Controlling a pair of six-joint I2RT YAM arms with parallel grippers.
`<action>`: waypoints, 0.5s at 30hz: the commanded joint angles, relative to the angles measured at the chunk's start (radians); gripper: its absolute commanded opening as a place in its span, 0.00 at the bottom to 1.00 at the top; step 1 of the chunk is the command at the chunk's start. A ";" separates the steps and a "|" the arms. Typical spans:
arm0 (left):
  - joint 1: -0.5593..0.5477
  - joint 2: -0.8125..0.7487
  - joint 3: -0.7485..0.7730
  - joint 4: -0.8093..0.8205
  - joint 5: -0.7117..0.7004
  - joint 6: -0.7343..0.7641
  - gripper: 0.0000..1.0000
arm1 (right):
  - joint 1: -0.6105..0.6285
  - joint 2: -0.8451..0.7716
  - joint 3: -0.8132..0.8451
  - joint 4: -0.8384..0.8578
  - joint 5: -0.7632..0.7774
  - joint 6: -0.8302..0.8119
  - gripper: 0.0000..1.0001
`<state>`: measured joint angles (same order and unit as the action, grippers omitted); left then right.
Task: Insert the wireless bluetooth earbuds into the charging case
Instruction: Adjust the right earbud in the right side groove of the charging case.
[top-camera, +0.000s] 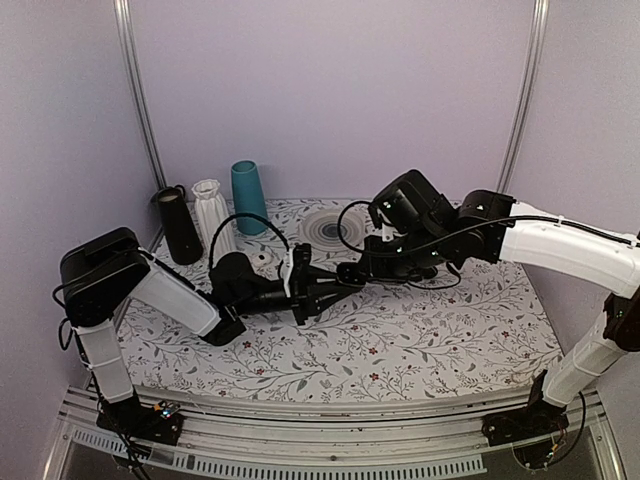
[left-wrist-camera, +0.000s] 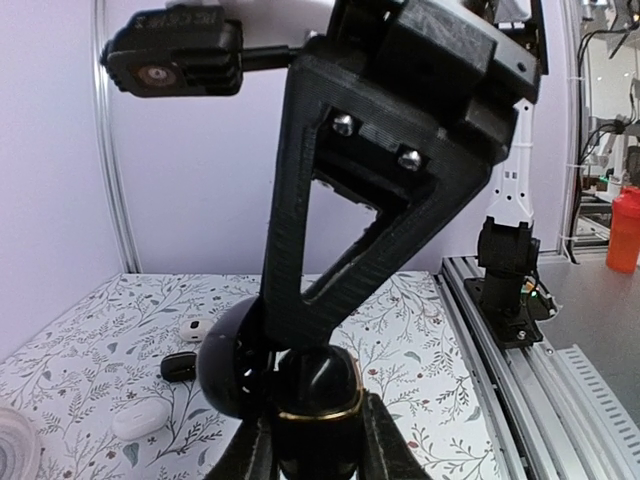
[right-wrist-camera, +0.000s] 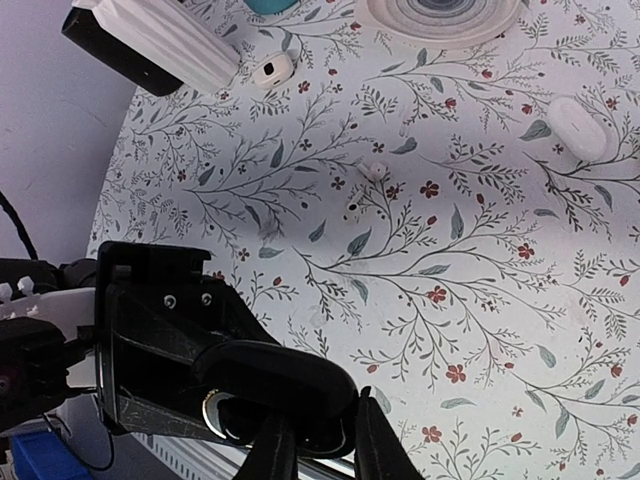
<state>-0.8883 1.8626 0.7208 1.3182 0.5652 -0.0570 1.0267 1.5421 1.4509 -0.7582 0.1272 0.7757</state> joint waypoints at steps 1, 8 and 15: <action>-0.002 -0.042 0.012 0.049 0.054 -0.036 0.00 | 0.005 -0.013 -0.027 0.010 0.017 -0.037 0.10; 0.034 -0.040 0.025 0.097 0.159 -0.171 0.00 | 0.012 -0.031 -0.034 0.034 0.000 -0.131 0.05; 0.051 -0.048 0.034 0.119 0.214 -0.241 0.00 | 0.012 -0.056 -0.061 0.077 -0.013 -0.186 0.04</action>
<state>-0.8474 1.8626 0.7242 1.3422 0.6796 -0.2199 1.0355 1.5215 1.4193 -0.7040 0.1181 0.6750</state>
